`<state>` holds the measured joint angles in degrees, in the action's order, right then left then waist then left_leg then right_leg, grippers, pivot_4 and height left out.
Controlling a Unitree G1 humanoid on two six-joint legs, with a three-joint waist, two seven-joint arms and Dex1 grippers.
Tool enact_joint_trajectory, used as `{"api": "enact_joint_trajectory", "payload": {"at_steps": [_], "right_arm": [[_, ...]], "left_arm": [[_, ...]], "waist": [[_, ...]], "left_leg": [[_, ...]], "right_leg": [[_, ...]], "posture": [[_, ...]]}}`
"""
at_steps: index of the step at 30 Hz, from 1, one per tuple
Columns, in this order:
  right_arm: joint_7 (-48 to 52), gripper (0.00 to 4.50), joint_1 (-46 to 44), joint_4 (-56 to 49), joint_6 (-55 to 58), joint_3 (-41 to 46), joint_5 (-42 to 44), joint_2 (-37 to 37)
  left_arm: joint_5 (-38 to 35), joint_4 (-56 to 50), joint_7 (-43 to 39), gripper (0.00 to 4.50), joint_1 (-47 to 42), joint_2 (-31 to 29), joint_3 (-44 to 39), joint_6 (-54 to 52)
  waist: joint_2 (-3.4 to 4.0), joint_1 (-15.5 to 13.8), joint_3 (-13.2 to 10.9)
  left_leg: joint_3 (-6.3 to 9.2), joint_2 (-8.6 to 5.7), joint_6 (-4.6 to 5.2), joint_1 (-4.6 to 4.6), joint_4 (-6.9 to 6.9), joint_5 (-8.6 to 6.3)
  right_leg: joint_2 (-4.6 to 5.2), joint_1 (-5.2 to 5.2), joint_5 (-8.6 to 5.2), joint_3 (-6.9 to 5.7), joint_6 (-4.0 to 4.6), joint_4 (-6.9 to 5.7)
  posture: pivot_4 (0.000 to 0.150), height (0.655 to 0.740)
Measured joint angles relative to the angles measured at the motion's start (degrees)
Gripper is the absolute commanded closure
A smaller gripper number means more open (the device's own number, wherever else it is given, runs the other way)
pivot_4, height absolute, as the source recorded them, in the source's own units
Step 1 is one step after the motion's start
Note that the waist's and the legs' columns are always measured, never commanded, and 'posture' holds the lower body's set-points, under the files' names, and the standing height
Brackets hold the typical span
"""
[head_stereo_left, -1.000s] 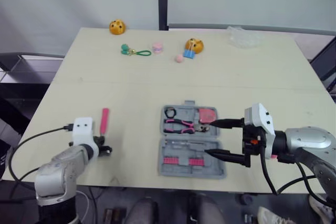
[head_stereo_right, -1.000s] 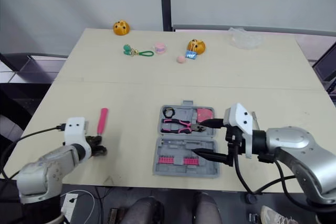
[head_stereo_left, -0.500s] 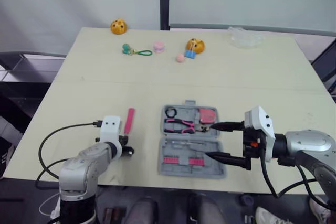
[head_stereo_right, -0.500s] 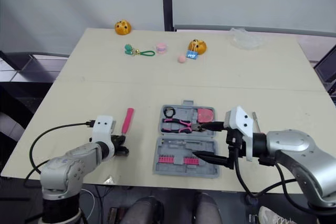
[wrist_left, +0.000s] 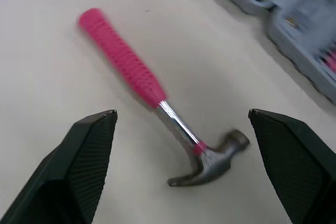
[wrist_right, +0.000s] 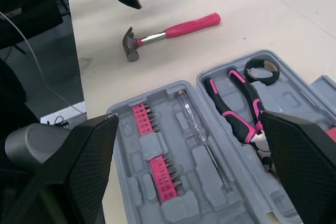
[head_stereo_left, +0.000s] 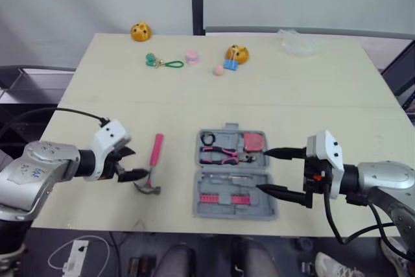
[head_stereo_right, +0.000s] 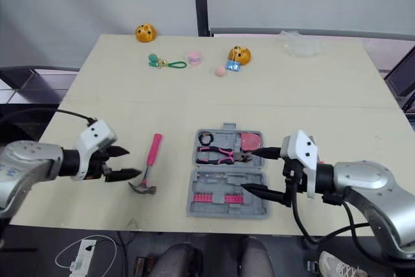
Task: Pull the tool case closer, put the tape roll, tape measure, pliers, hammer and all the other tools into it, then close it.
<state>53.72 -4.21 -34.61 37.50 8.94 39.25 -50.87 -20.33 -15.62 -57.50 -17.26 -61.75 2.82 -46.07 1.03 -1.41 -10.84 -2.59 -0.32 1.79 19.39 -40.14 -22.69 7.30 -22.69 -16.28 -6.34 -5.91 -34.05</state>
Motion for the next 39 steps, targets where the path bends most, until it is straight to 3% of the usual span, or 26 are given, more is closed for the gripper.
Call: {"api": "enact_joint_trajectory", "payload": {"at_steps": [5, 7, 12, 21, 24, 30, 32, 35, 39], "right_arm": [[-1.4, 0.0, 1.9, -1.4, -0.8, -0.1, -0.9, 1.4], [-2.6, 0.0, 3.7, -2.3, -1.1, 0.0, -1.1, 2.2], [-5.9, 0.0, 6.9, -5.7, -1.2, 0.6, -1.2, 3.8], [-9.5, 0.0, 12.0, -10.3, -1.1, 2.7, -1.0, 4.2], [-10.1, 0.0, 12.4, -10.4, -1.1, 3.0, -1.0, 4.2], [-10.6, 0.0, 12.8, -10.7, -1.1, 4.4, -0.7, 4.2], [-10.6, 0.0, 12.7, -10.7, -1.0, 5.0, -0.3, 4.1], [-10.6, 0.0, 12.3, -10.8, -0.9, 5.0, 0.3, 4.1], [-10.5, 0.0, 12.0, -10.8, -0.9, 5.0, 0.4, 3.8]], "left_arm": [[14.7, 20.4, -21.6, 0.07, -12.4, -1.9, 14.9, 40.6], [20.5, 31.3, -26.4, 0.07, -21.0, 1.5, 19.5, 56.0], [29.4, 53.0, -28.4, 0.07, -33.5, 9.8, 26.8, 84.9], [38.9, 70.8, -24.3, 0.07, -41.8, 19.0, 31.6, 105.4], [43.4, 72.8, -19.2, 0.82, -42.6, 21.3, 32.7, 109.0], [49.6, 74.8, -13.6, 3.73, -43.2, 21.1, 34.2, 114.8], [50.0, 75.2, -12.7, 4.47, -43.3, 21.2, 34.2, 115.4], [49.6, 75.7, -12.3, 4.47, -43.3, 21.2, 34.0, 115.3], [43.5, 76.6, -17.9, 4.47, -41.8, 21.0, 31.4, 108.9]], "waist": [[-0.05, -0.1, 0.0], [-0.08, -0.3, 0.0], [-0.43, -0.1, -0.1], [-0.7, -0.1, -0.3], [-0.84, -0.1, -0.3], [-0.63, -0.7, -0.2], [-0.54, -1.2, -0.2], [-0.5, -1.6, -0.1], [-0.5, -1.3, -0.1]], "left_leg": [[-0.15, 0.14, 0.01, 0.5, 0.06, 0.05], [-0.42, -0.04, 0.15, 0.95, -0.1, 0.13], [-0.94, -0.04, 0.29, 1.0, -0.16, 0.18], [-0.93, 0.08, 0.44, 0.97, -0.43, 0.22], [-0.66, 0.08, 0.5, 0.98, -0.65, 0.2], [-0.47, 0.02, 0.65, 0.84, -0.86, 0.16], [-0.47, -0.01, 0.72, 0.85, -0.91, 0.12], [-0.48, -0.02, 0.75, 0.87, -0.92, 0.1], [-0.49, 0.0, 0.75, 0.92, -0.94, 0.1]], "right_leg": [[-0.72, -0.5, 0.04, -0.44, -0.06, -0.12], [-0.74, -0.93, 0.08, -0.61, -0.15, -0.33], [-0.65, -0.97, 0.15, -0.98, -0.27, -0.38], [-0.58, -0.95, 0.25, -0.79, -0.41, -0.57], [-0.58, -0.94, 0.29, -0.67, -0.45, -0.68], [-0.48, -0.76, 0.33, -0.53, -0.5, -0.83], [-0.45, -0.76, 0.34, -0.51, -0.52, -0.84], [-0.45, -0.76, 0.34, -0.52, -0.53, -0.81], [-0.51, -0.79, 0.35, -0.54, -0.53, -0.82]], "posture": [[0.15, 0.74], [0.15, 0.74], [0.15, 0.74], [0.15, 0.74], [0.15, 0.74], [0.15, 0.74], [0.15, 0.74], [0.15, 0.74], [0.15, 0.74]]}}
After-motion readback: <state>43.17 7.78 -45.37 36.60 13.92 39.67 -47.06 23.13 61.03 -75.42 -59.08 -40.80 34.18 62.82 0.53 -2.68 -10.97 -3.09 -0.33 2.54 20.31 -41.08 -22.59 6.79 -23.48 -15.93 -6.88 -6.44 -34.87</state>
